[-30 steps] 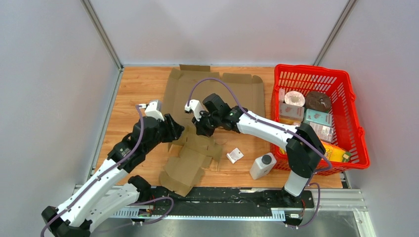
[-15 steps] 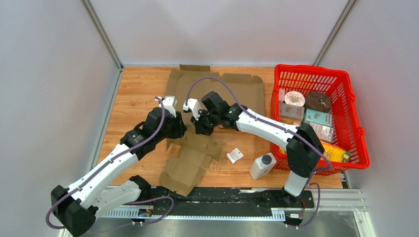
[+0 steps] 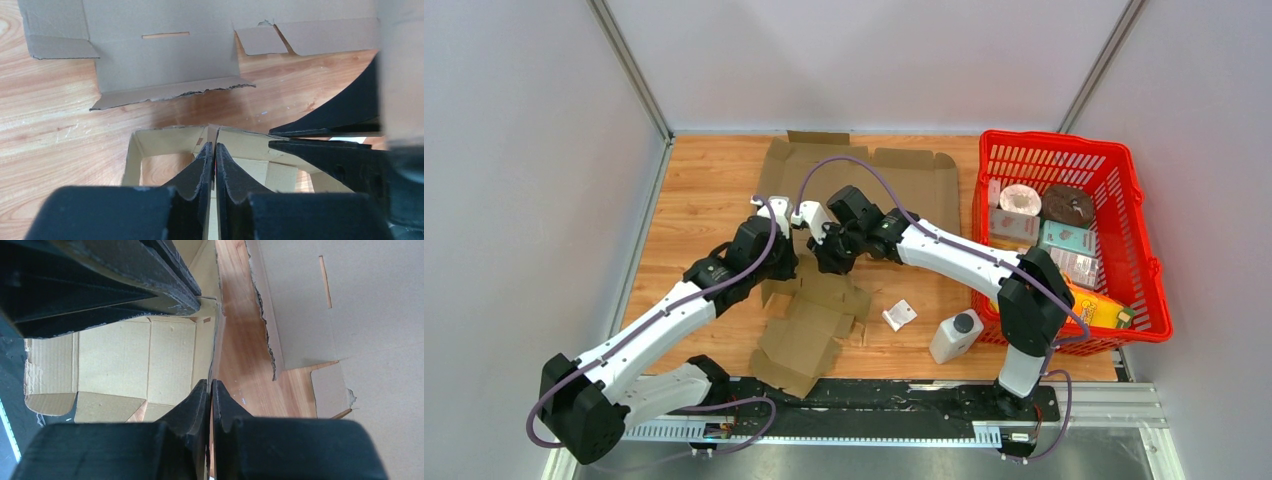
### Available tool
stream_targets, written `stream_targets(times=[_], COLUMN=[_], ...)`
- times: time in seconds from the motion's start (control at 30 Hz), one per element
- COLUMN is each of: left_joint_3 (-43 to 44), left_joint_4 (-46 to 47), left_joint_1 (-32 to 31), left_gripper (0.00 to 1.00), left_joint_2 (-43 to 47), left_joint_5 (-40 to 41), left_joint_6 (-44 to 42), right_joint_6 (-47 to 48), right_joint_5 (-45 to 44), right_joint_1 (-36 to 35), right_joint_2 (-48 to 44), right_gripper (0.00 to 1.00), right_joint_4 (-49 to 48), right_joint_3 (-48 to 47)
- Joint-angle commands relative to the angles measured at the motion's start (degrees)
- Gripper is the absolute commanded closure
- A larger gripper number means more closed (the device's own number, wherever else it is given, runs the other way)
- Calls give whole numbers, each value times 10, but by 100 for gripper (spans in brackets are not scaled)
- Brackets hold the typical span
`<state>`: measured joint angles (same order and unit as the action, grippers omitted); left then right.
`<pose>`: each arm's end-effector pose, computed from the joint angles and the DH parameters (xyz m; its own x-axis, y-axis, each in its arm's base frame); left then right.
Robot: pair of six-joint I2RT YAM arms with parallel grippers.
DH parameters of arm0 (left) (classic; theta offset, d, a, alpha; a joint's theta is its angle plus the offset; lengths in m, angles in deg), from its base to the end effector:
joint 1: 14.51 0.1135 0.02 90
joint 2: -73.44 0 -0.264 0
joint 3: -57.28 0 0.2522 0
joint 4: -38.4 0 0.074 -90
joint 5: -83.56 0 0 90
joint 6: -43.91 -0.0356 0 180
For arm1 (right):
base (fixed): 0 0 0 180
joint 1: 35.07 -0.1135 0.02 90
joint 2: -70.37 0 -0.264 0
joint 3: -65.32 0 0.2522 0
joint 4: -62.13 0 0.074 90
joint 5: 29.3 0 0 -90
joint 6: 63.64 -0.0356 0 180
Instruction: Fold the paper box
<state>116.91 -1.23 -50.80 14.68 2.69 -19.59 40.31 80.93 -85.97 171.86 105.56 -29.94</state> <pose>0.1810 -0.1259 0.2747 -0.6679 -0.0562 -0.7422 0.2086 0.9431 -0.2590 0.2382 0.3126 0.2630 -0.2570 -0.6749 -0.6918 -0.9596 0.2631 0.0997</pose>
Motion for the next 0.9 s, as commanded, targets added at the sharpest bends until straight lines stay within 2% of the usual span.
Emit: stream_targets(times=[0.0, 0.07, 0.1, 0.23, 0.27, 0.37, 0.43, 0.5, 0.57, 0.6, 0.67, 0.7, 0.77, 0.83, 0.87], left_joint_3=[-17, -22, -23, -32, -38, -49, -55, -60, -70, -75, -91, -96, -106, -117, -120], left_joint_4=[27, 31, 31, 31, 31, 30, 28, 27, 29, 38, 48, 53, 57, 63, 66], left_joint_1=[-1, -1, -1, -2, -2, -2, -1, -2, -1, -2, -1, -2, -1, -2, -1], left_gripper=[90, 94, 97, 97, 98, 99, 99, 99, 99, 99, 99, 99, 99, 99, 98], left_joint_2=[14, 14, 15, 25, 34, 49, 55, 67, 80, 87, 106, 113, 133, 152, 158], left_joint_5=[11, 11, 12, 22, 25, 38, 45, 50, 57, 62, 64, 74, 84, 93, 94], left_joint_6=[-2, 0, 2, 18, 22, 46, 66, 79, 94, 101, 104, 110, 114, 121, 123], right_joint_6=[-16, -37, -48, -130, -185, -275, -376, -457, -531, -611, -675, -741, -821, -929, -958], right_joint_5=[-16, -26, -42, -83, -101, -163, -193, -201, -250, -262, -234, -192, -164, -167, -160], right_joint_1=[-3, -3, -3, -3, -3, -2, -2, -2, -1, -2, -3, -3, -6, -13, -15], right_joint_2=[4, 5, 5, -5, -10, -28, -38, -64, -84, -90, -100, -103, -109, -118, -118], right_gripper=[88, 82, 72, 56, 46, 33, 28, 26, 25, 25, 25, 25, 28, 28, 32], right_joint_4=[-12, -12, -11, 29, 36, 91, 125, 135, 167, 175, 167, 139, 99, 22, -1], right_joint_3=[-27, -34, -38, -67, -74, -94, -96, -96, -103, -104, -99, -77, -47, 18, 34])
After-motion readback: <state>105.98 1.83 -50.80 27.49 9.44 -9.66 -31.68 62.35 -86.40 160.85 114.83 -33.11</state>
